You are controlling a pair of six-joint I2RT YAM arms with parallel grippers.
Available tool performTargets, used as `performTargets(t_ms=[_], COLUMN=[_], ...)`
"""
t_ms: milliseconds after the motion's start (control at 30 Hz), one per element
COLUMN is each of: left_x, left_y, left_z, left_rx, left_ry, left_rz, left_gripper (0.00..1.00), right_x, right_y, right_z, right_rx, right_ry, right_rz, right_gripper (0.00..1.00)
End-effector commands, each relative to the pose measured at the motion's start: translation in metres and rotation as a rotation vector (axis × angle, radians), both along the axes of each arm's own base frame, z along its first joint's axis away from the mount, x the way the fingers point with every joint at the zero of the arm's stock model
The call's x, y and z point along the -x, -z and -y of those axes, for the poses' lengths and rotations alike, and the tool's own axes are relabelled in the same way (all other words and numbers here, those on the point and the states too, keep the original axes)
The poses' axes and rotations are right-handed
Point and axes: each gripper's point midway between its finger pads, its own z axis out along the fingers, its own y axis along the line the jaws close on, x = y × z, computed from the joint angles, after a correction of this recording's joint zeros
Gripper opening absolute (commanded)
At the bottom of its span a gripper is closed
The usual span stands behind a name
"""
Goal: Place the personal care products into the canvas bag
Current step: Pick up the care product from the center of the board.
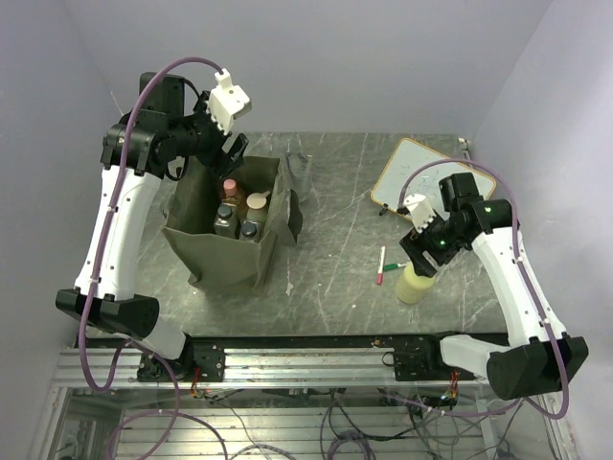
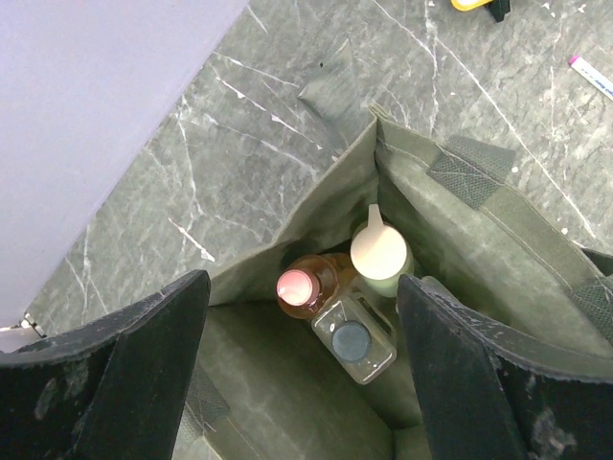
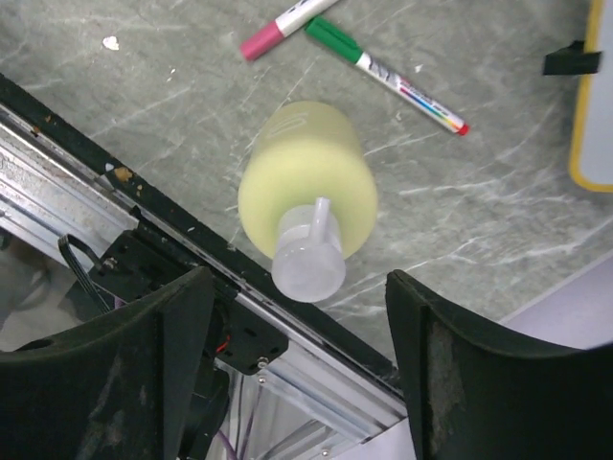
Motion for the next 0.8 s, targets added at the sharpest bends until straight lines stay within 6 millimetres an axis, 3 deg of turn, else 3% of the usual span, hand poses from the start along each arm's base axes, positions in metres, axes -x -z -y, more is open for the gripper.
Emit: performTargets(t_ms=[0,433,633,767], left_x=[-0.002,-0.001,-0.001,-0.001], left_y=[-0.013,-0.008,-0.007,-0.009], left_z=[0.000,-0.002,0.000,0.001], left_rx=[-0.015,-0.043,-0.043,-0.042], left_ry=[0.011,0.019,0.032,0.038], left_rz=[0.055,0.055,0.057,0.065], left_gripper=[0.89,0.88,0.88,0.87], right_x=[0.005,0.004,-0.004,-0.002], right_y=[0.017,0.033,0.020,0.008], right_z=[0.000,0.007,0.008,0.003], right_rx=[-0.005,0.036,0.047,0.020], right_ry=[-0.014,-0.018,-0.026,-0.071], right_rz=[-0.059,-0.074,-0.036,-0.016], right_gripper=[0.68,0.39,0.13,0.01])
